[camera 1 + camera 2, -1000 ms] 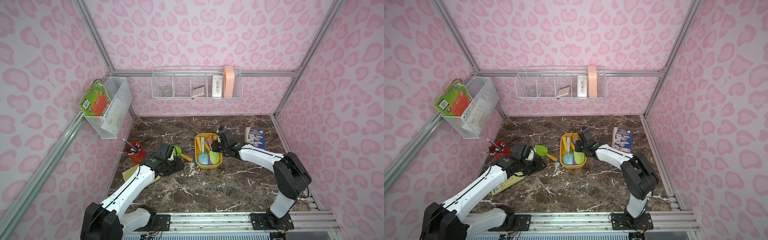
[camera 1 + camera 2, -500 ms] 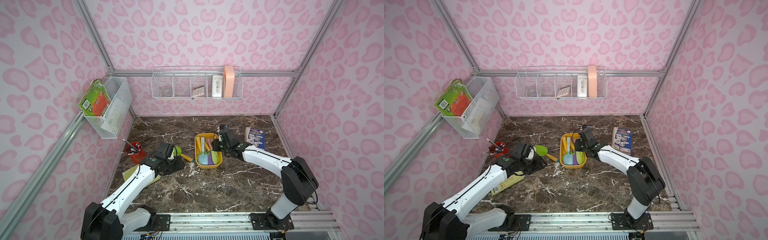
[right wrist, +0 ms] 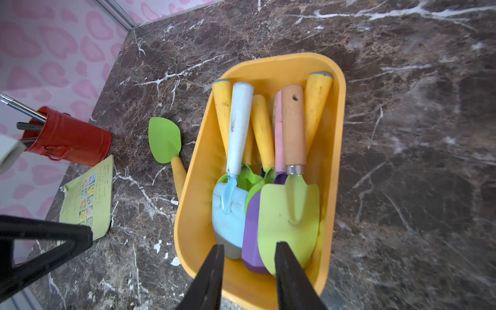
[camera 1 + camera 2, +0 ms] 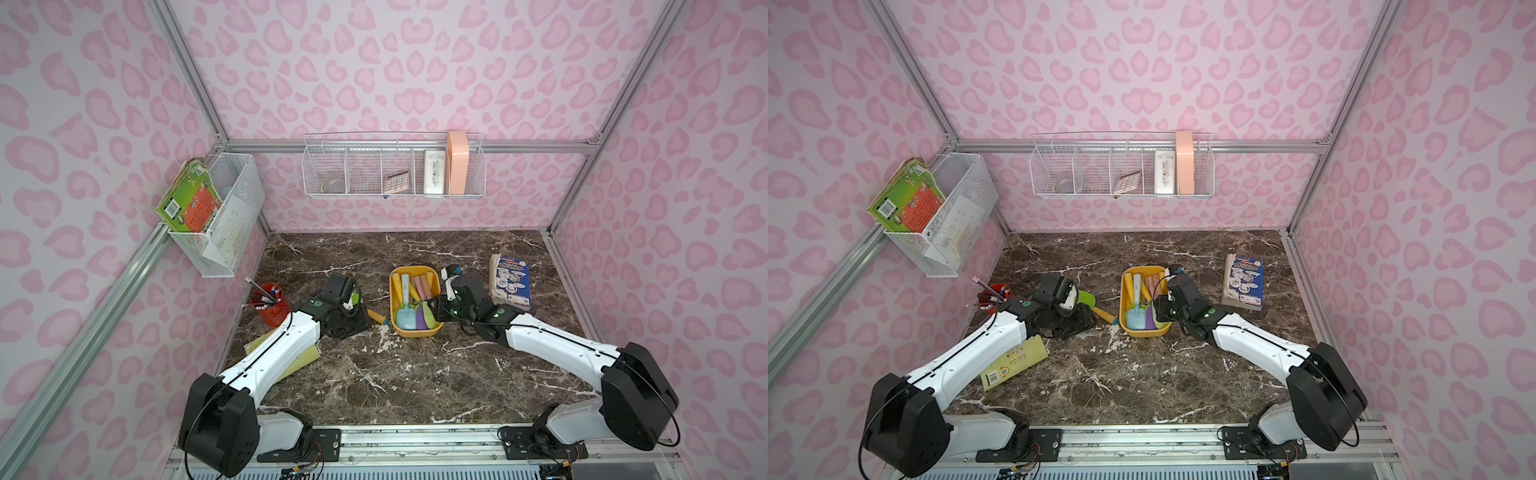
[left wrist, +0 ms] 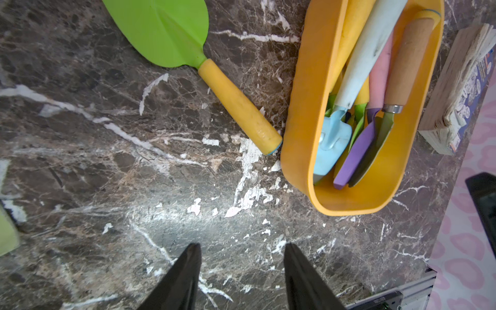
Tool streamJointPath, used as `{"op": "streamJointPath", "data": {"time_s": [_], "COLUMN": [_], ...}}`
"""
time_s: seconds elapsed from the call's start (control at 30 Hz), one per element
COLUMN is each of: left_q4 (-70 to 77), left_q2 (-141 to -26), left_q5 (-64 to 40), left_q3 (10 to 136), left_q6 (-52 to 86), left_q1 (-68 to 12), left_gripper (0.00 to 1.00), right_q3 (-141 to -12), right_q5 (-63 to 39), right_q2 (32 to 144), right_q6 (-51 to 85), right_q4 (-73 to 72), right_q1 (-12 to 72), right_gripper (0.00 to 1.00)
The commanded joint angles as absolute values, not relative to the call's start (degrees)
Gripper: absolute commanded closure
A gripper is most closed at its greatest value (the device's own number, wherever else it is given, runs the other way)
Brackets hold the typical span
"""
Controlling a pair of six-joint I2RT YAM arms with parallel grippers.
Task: Put the shovel into the storage box
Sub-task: Adjust the shovel at the center of the board.
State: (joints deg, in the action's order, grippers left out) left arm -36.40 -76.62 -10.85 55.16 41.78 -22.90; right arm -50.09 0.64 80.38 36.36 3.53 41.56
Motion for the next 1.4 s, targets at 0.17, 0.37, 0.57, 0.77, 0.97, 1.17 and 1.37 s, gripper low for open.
{"op": "streamJointPath", "data": {"time_s": [0.17, 0.37, 0.57, 0.77, 0.97, 1.17, 1.37], "left_q4": [-36.04, -33.90, -32.34, -30.72, -30.78, -30.08, -29.62], "left_q2": [-86.37, -94.40, -100.58, -102.88, -105.16, -107.12, -106.15], "left_q5": [-9.76, -9.70, -9.72, -9.95, -10.06, -10.87, -11.02], "left_q3": [61.60, 64.83, 67.02, 67.82, 69.47, 69.59, 68.09], "left_q6": [39.88, 41.85, 42.79, 42.93, 42.36, 42.27, 42.01], "left_q1": [-22.08, -21.14, -20.50, -19.87, -19.63, -19.64, -19.68], "left_gripper": [0.46, 0.46, 0.49, 0.51, 0.53, 0.56, 0.64], "right_q3": [-42.63, -39.72, -38.71, -37.15, -36.92, -37.05, -36.88], "right_q5": [0.96, 0.97, 1.24, 0.80, 0.27, -0.09, 0.00], "right_q2": [73.65, 70.85, 69.90, 70.03, 71.08, 72.24, 72.42], "right_q6": [38.12, 39.12, 39.42, 40.47, 40.96, 41.29, 41.40], "right_q4": [1.27, 0.59, 0.58, -0.35, -1.34, -1.82, -2.02], "right_q1": [41.83, 41.81, 41.79, 41.83, 41.84, 41.84, 41.83], "right_gripper": [0.65, 0.65, 0.65, 0.65, 0.65, 0.65, 0.65]}}
